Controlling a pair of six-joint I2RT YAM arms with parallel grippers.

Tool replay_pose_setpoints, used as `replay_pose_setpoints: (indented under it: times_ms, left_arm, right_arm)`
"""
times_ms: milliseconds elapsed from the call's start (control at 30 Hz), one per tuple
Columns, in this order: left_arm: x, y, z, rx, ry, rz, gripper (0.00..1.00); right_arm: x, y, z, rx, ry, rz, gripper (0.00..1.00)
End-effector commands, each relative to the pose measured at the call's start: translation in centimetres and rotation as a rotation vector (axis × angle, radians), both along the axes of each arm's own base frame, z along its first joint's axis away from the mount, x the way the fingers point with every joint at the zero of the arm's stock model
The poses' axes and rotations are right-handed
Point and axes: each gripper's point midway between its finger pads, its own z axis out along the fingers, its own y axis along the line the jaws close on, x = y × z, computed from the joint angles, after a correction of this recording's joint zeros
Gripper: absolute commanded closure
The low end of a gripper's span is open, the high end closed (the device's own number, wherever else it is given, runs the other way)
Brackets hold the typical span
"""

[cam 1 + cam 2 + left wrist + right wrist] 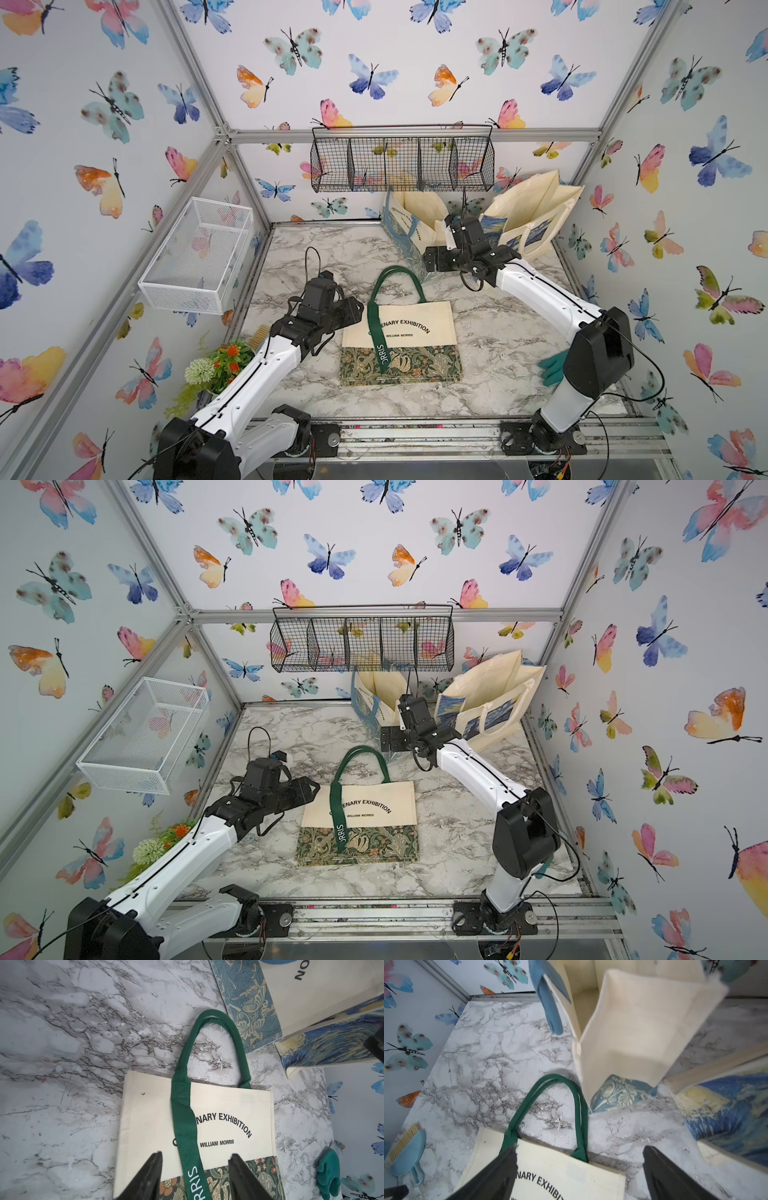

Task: Put away the canvas bag
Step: Pick up the canvas bag from the center of the board.

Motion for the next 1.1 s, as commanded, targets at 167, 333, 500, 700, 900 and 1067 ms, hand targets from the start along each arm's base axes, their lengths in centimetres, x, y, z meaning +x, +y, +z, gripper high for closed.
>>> replay_pose_setpoints:
  times_ms: [167,333,500,700,900,1067]
  left_arm:
    - [0.5,-1.5,1.6,-0.054,-0.038,-0.074,0.47]
    - [0.2,-1.5,1.0,-0.052,-0.035,-0.082,0.46]
    - [0.0,-1.5,0.8,-0.062,-0.031,-0.086,0.46]
    - [-0.1,-1.4,0.7,-0.058,-0.032,-0.084,0.46]
    - [0.1,-1.4,0.6,-0.057,-0.028,-0.088,0.46]
    - [0.2,-1.5,0.5,-0.058,-0.025,-0.090,0.46]
  right_arm:
    - [4.3,-0.4,3.2,-0.050,-0.233,-0.029,0.00]
    - [5.6,-1.2,2.3,-0.116,-0.230,-0.039,0.00]
    - [6.9,-1.9,1.6,-0.135,-0.240,-0.041,0.00]
    - [8.0,-2.6,1.6,-0.056,-0.263,-0.019,0.00]
    - [8.3,-2.0,2.7,0.086,-0.317,0.078,0.00]
    - [7.9,-0.3,2.6,0.176,-0.299,0.182,0.00]
